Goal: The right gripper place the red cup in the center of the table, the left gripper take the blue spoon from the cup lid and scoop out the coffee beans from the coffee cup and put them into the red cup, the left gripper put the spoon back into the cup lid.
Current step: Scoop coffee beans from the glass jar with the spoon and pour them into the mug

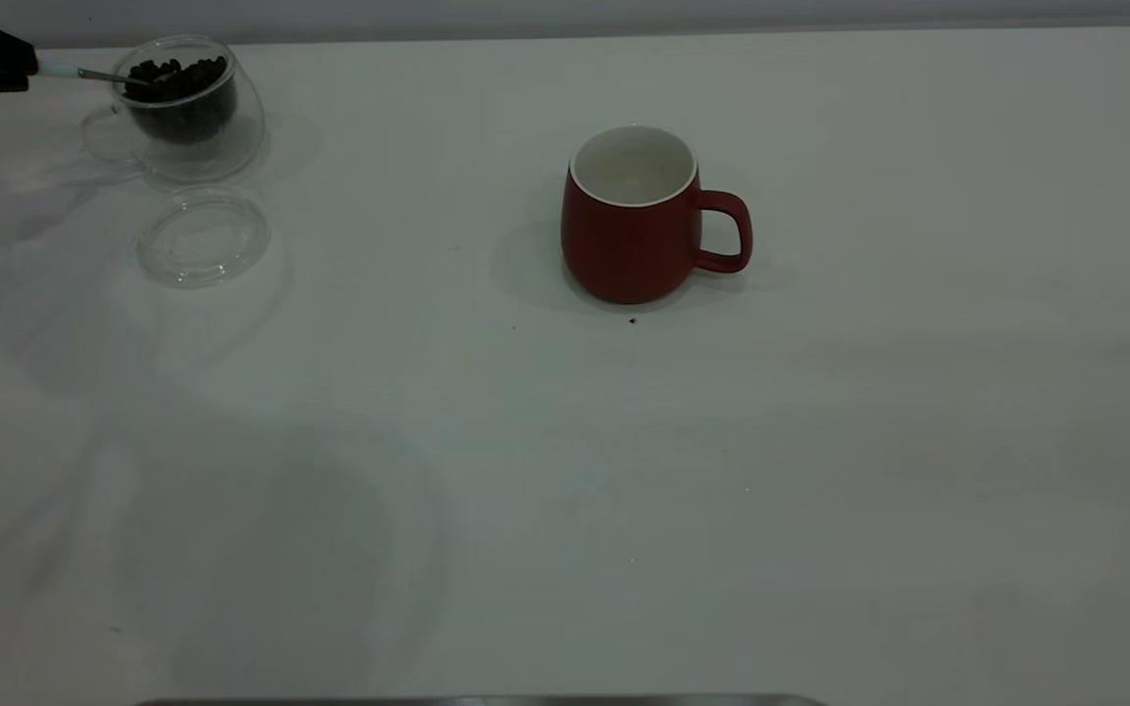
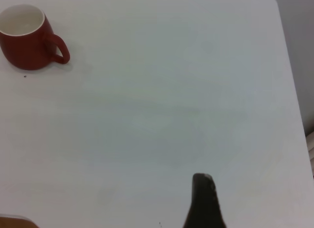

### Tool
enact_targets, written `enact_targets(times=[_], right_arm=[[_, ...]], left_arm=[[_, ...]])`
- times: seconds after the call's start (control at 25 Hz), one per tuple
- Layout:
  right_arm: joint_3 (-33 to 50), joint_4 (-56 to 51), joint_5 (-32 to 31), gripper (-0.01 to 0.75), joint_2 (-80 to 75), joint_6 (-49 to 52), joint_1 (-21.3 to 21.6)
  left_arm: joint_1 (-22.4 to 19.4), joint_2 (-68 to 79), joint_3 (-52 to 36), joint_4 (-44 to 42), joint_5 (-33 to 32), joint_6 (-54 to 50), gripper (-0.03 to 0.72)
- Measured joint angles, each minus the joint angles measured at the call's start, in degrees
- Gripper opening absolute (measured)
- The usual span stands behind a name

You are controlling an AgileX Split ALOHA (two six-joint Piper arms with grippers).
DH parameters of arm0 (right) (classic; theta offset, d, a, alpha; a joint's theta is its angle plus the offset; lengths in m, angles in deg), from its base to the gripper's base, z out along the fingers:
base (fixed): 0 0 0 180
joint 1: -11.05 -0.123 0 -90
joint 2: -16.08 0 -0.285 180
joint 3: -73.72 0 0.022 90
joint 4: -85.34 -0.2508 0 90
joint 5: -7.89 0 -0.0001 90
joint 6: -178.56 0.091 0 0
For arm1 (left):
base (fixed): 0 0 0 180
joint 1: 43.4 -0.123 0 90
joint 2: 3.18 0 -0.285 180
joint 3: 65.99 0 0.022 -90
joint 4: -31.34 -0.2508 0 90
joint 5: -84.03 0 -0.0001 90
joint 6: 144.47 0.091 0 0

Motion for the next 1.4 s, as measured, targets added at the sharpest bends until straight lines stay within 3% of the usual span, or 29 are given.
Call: enact_targets(times=[0.96,1.4], right_arm=[[0.0,0.0,0.0,0.59,0.0,0.0,0.0],[0.0,0.0,0.0,0.59,0.0,0.0,0.0]], left_arm=[[-2.1,0.0,0.0,4.0,-7.0,-11.0,0.124],[-6.3,0.0,0.0,3.7,-14.2,-10.0,0.124]])
